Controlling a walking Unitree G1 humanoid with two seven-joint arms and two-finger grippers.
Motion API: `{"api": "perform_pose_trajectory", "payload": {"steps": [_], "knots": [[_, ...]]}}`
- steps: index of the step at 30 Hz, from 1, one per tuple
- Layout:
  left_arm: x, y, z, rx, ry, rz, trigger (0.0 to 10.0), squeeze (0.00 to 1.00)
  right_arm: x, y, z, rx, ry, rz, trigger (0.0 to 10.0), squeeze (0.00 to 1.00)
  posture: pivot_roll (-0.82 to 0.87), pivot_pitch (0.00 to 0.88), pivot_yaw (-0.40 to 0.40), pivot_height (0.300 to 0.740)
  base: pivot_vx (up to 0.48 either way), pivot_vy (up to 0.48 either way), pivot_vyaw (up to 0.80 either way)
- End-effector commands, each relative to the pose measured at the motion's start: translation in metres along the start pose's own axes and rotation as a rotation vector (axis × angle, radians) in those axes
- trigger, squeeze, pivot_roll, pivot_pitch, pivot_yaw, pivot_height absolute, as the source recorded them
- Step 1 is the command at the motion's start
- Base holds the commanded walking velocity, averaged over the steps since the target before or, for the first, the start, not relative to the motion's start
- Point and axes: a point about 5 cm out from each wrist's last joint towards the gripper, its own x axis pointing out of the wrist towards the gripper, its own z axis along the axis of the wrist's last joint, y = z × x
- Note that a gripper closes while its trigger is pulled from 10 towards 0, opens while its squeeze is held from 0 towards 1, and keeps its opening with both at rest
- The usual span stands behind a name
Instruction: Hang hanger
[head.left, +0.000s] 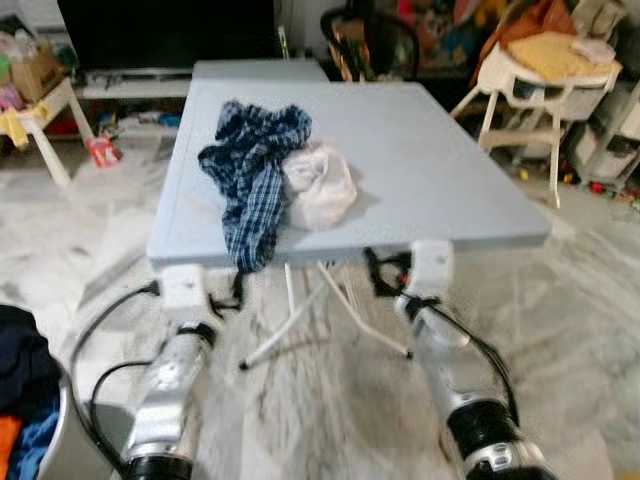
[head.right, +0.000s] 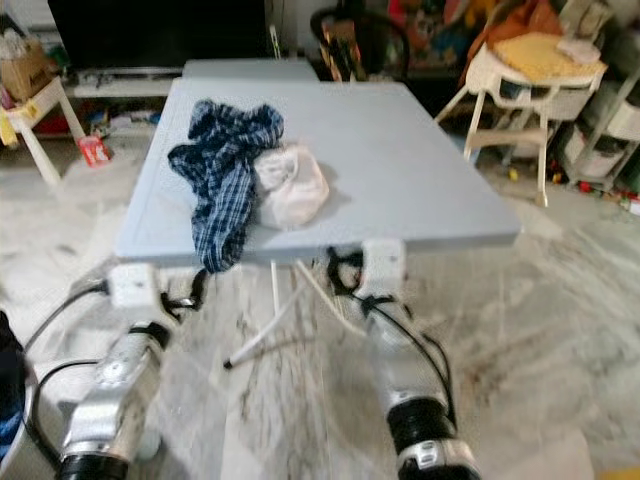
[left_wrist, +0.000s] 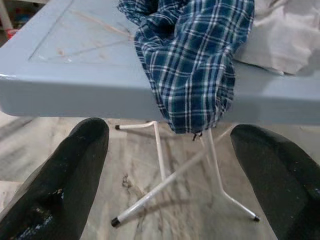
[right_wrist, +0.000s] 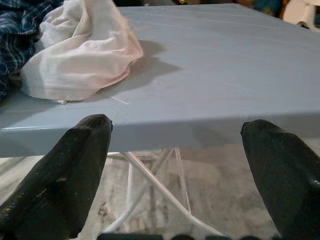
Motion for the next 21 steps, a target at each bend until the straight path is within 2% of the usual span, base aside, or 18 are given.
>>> {"api": "perform_pose_trajectory", "payload": {"steps": [1,2,8,11,15,21], "knots": [[0.004,-0.001,0.002,0.004,0.002,-0.019,10.0,0.00,-0.002,-0.005,0.003,0.007,-0.010,-0.032,10.0,0.00,0.00,0.000,0.044,0.740,0.000,0.000,0.00],[0.008,-0.008,0.001,0.004,0.011,-0.043,10.0,0.00,-0.006,-0.014,0.002,0.024,-0.012,-0.067,10.0,0.00,-0.03,0.000,0.069,0.740,0.000,0.000,0.00],[0.014,-0.028,-0.005,0.004,0.037,-0.110,10.0,0.00,-0.017,-0.032,0.000,0.013,-0.015,-0.131,10.0,0.00,-0.10,0.000,0.108,0.740,0.000,0.000,0.00],[0.014,-0.037,-0.010,-0.001,0.046,-0.129,10.0,0.00,-0.021,-0.036,-0.001,0.000,-0.012,-0.139,10.0,0.00,-0.11,0.000,0.098,0.740,0.000,0.000,0.00],[0.011,-0.041,-0.012,-0.022,0.047,-0.149,10.0,0.00,-0.021,-0.032,0.001,-0.023,-0.016,-0.127,10.0,0.00,-0.11,0.000,0.081,0.740,0.000,0.000,0.00],[0.008,-0.046,-0.013,-0.051,0.037,-0.155,10.0,0.00,-0.022,-0.036,0.008,-0.026,-0.021,-0.119,10.0,0.00,-0.12,0.000,0.055,0.740,0.000,0.000,0.00]]}}
